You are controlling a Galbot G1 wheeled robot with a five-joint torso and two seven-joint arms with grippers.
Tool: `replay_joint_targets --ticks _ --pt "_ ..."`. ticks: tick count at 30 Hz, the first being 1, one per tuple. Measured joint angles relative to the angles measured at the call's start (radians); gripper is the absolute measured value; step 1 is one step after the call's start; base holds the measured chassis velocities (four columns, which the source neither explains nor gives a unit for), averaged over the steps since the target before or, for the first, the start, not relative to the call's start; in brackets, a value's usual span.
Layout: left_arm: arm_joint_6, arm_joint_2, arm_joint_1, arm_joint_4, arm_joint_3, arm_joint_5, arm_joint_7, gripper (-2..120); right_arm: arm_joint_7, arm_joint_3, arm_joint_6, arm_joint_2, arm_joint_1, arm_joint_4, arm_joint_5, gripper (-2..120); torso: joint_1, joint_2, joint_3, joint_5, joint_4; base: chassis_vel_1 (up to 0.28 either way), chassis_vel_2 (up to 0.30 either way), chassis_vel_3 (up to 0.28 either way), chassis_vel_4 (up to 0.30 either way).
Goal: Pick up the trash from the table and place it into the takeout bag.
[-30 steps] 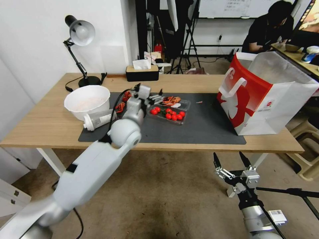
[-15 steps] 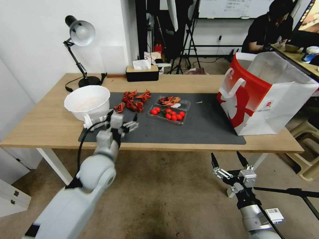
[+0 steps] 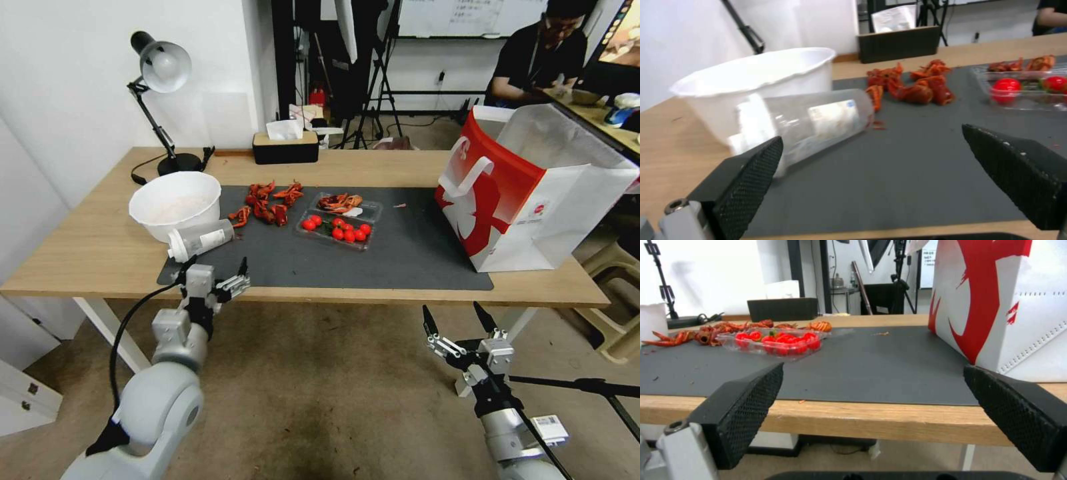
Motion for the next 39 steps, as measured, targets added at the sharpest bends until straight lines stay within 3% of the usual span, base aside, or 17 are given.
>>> replay_joint_targets --ticks 6,15,30,39 --pt "-0.024 -0.015 0.055 -0.006 -0.063 -0.021 0.036 100 0.0 -0.003 0.0 -0.002 0.003 -0.001 0.002 100 0.0 0.0 0.0 -0.0001 -0.0002 0.0 0.0 0.0 0.0" --pt "-0.031 -0.032 0.097 -0.009 -0.112 -0.035 0.035 100 0.0 -0.001 -0.001 -0.001 0.0 -0.001 0.002 100 0.0 0.0 0.0 -0.0001 -0.0001 0.0 0.0 0.0 0.0" --pt "-0.063 -0.018 0.018 0.075 -0.166 -0.095 0.041 100 0.0 0.001 -0.003 0.003 0.002 0.0 0.002 100 0.0 0.0 0.0 -0.0001 -0.0001 0.0 0.0 0.0 0.0" --pt "-0.092 0.032 -0.073 0.143 -0.184 -0.175 0.152 100 0.001 -0.002 -0.006 0.003 0.003 -0.002 -0.001 100 0.0 0.0 0.0 -0.0002 -0.0001 0.0 0.0 0.0 0.0"
